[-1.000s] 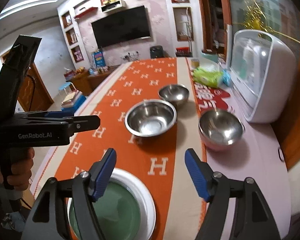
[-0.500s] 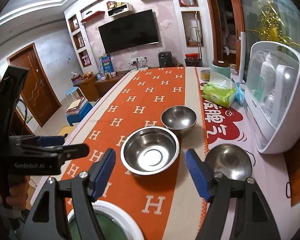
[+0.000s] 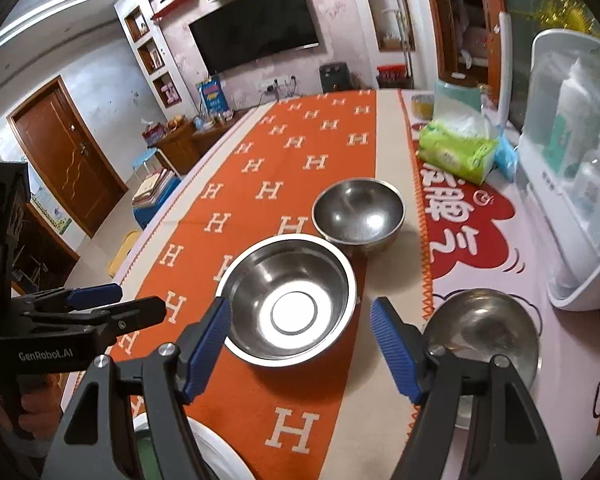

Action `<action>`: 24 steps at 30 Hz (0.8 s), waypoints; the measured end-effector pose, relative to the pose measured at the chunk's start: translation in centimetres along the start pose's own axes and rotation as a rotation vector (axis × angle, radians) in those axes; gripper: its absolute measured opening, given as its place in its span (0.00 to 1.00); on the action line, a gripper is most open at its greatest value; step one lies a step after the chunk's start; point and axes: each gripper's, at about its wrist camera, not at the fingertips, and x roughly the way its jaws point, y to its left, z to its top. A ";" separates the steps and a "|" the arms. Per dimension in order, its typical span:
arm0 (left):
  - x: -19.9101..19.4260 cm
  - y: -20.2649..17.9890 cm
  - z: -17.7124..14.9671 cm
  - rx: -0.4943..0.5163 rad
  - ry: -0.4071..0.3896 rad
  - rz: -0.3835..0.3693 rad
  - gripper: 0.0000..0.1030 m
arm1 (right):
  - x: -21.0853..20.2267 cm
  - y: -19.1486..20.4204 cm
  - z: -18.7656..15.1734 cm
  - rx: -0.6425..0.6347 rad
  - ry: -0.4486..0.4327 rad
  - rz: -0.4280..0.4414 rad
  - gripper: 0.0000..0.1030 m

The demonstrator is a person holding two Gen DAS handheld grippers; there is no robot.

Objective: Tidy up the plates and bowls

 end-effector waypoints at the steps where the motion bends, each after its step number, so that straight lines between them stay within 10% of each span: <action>1: 0.4 0.0 0.0 -0.004 0.005 0.001 0.82 | 0.4 0.0 0.0 0.003 0.009 0.004 0.70; 24: 10.7 1.6 0.4 -0.096 0.144 -0.064 0.78 | 8.8 -2.1 -0.7 0.081 0.163 0.005 0.70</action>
